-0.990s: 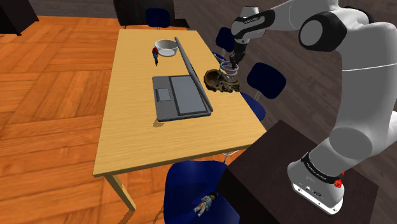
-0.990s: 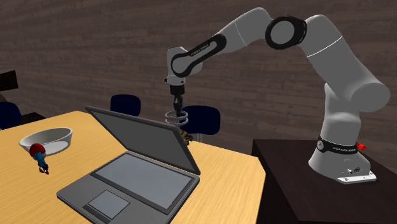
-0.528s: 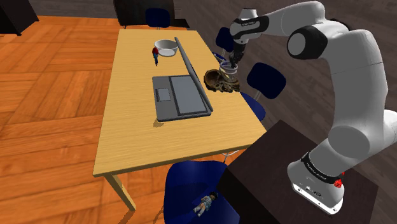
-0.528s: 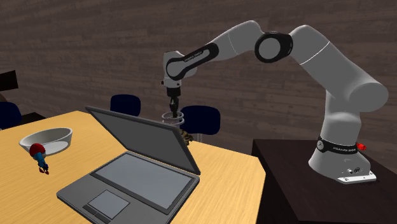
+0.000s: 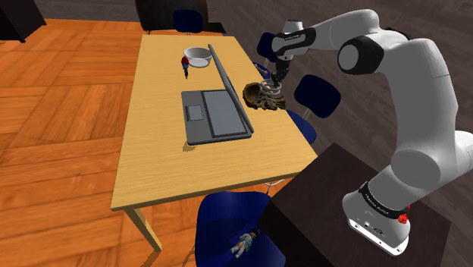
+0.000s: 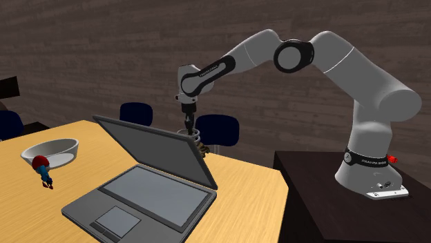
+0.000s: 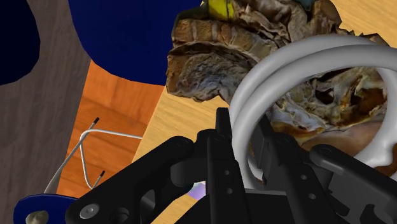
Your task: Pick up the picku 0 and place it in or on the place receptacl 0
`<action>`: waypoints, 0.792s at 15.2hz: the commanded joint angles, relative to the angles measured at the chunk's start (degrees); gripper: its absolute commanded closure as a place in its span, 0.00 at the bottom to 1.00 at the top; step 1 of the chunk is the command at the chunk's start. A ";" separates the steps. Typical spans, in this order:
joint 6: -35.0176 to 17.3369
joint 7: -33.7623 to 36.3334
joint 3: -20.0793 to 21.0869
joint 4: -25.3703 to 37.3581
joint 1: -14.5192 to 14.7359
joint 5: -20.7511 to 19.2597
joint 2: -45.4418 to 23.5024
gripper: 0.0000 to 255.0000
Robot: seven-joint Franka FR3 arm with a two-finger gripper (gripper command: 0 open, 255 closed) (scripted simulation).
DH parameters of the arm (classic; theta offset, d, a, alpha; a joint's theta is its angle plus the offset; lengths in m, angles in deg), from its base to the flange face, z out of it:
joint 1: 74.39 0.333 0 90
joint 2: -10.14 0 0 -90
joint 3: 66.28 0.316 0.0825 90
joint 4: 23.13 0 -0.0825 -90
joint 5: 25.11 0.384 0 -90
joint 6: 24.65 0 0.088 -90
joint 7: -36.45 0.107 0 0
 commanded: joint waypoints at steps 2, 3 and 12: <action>-1.13 -0.02 0.07 -0.24 -0.02 0.08 -0.86 1.00; -1.12 -0.02 0.07 -0.23 -0.02 0.08 -0.86 1.00; -1.12 -0.01 0.07 -0.23 -0.02 0.08 -0.86 0.00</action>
